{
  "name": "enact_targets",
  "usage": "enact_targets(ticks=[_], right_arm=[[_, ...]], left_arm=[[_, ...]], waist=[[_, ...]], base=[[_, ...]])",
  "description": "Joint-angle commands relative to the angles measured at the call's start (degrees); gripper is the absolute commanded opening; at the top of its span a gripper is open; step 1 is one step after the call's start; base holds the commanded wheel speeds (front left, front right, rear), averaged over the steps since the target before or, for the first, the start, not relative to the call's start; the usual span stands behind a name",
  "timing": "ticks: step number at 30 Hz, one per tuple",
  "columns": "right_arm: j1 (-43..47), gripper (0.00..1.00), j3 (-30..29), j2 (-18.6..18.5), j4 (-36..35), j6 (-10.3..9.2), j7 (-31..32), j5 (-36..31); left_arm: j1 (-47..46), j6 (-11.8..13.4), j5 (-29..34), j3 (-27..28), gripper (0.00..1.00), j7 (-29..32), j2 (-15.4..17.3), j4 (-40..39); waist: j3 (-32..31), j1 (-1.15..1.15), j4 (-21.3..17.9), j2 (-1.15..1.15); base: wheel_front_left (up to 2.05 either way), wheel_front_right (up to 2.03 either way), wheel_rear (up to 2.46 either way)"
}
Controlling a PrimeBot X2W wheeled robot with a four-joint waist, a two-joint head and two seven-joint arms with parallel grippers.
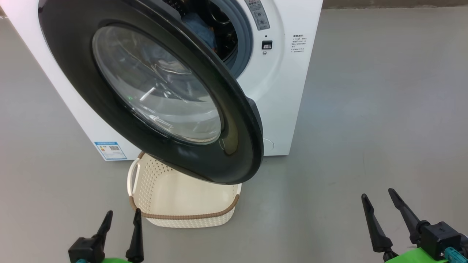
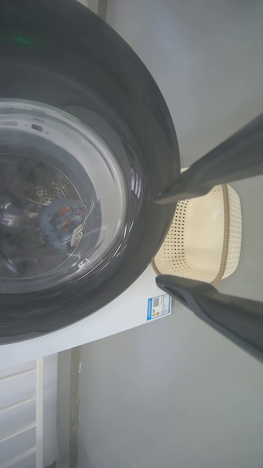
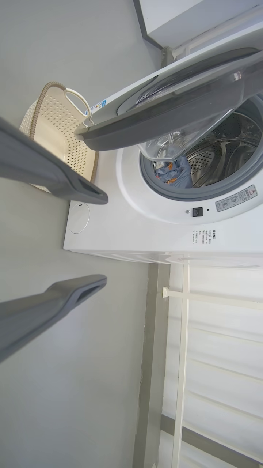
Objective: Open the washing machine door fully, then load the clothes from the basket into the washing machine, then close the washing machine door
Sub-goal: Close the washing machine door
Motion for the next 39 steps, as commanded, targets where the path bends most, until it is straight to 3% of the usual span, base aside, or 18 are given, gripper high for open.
enact_targets(ticks=[1,14,24,31,39], right_arm=[[-0.97,0.00,1.31,-0.61,-1.19,0.09,-0.68,-0.37],[-6.75,0.00,4.81,-0.97,-7.02,0.09,-0.68,0.92],[-18.75,0.00,15.52,-1.32,-14.92,0.09,-0.68,1.41],[-21.92,0.00,24.51,-1.89,-10.34,0.09,-0.68,2.39],[-24.48,0.00,27.85,-3.10,-2.77,0.09,-0.68,3.60]], left_arm=[[-1.07,-0.47,0.86,2.35,1.00,-0.52,0.37,-1.71],[-0.74,-0.77,0.32,3.22,1.00,-0.52,-0.08,-3.05],[-1.79,0.50,-2.37,-0.29,1.00,-0.52,-0.10,-3.41],[-2.72,1.31,-3.60,-2.05,1.00,-0.52,-0.10,-4.45],[-3.84,2.61,-5.72,-4.84,1.00,-0.52,-0.10,-6.46]], waist=[[0.04,0.00,-0.03,0.00],[0.95,0.00,0.15,0.00],[1.66,0.00,3.35,0.00],[2.85,0.00,6.40,0.00],[5.97,0.00,10.35,0.00]], base=[[0.00,0.00,0.00],[0.00,0.00,0.00],[0.00,0.00,0.00],[0.00,0.00,0.00],[0.00,0.00,0.00]])
